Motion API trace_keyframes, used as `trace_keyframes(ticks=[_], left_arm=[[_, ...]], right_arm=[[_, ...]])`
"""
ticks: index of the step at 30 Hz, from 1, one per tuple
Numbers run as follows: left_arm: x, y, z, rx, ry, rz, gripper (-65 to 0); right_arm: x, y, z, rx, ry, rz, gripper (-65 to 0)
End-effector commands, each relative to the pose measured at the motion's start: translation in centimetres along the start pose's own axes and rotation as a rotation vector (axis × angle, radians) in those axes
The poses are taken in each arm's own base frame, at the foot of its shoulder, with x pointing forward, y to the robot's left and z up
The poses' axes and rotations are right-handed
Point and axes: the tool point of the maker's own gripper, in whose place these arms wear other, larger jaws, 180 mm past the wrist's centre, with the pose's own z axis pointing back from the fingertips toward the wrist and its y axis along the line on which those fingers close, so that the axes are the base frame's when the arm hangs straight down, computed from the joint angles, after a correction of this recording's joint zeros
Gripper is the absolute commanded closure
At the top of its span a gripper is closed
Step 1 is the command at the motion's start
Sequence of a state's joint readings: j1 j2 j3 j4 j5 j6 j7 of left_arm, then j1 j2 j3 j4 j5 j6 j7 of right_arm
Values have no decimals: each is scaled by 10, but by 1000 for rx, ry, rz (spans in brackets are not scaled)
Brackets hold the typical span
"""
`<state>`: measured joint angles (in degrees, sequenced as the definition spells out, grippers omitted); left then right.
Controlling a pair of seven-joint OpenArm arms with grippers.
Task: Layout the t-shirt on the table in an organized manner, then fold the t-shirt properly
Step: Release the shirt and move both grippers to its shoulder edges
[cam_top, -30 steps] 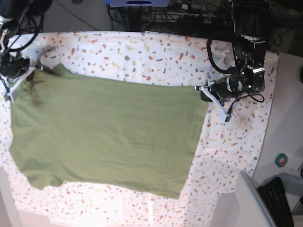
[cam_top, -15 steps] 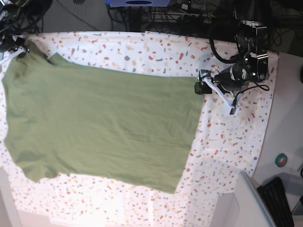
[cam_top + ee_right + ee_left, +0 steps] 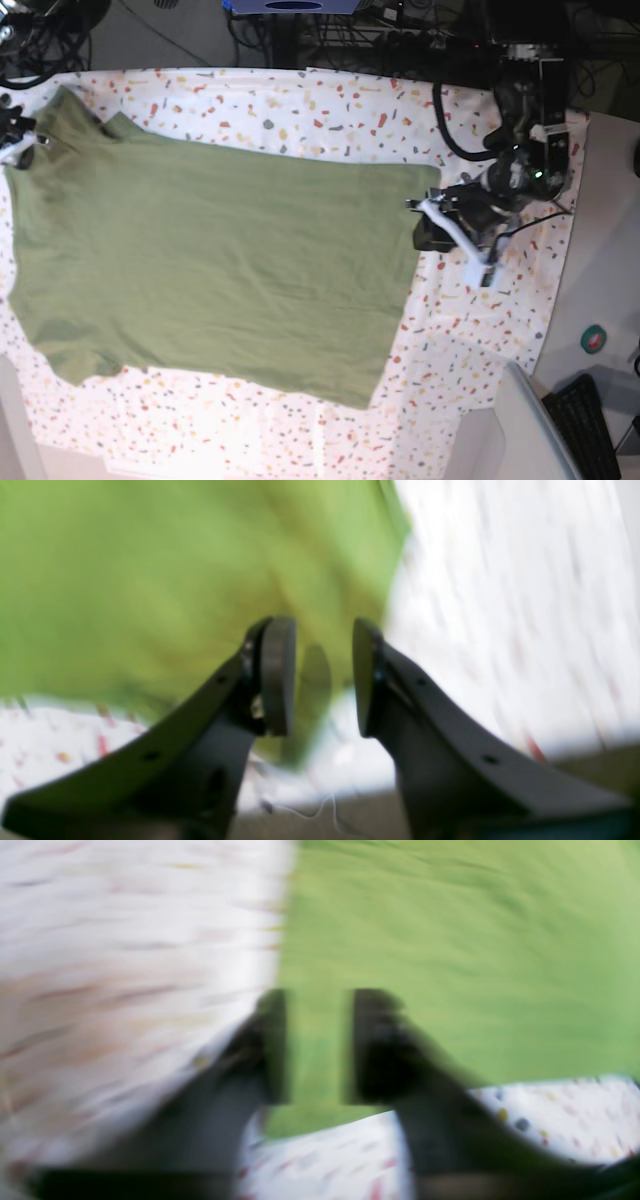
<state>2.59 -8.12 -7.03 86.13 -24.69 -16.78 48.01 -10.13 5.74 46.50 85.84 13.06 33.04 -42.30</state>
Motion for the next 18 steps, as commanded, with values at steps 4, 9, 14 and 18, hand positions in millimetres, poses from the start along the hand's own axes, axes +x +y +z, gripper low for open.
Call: trace_keyframes(ticks=[4, 9, 14, 18], left_arm=[[-4, -8, -31, -42, 72, -10, 0], [-5, -11, -49, -55, 52, -1, 0], [-19, 8, -53, -24, 93, 26, 0], [-13, 14, -57, -14, 99, 37, 0]], right_arm=[[5, -3, -22, 36, 16, 20, 0], [3, -15, -38, 45, 40, -25, 0], [7, -23, -58, 66, 46, -92, 0], [20, -16, -80, 108, 21, -119, 0]])
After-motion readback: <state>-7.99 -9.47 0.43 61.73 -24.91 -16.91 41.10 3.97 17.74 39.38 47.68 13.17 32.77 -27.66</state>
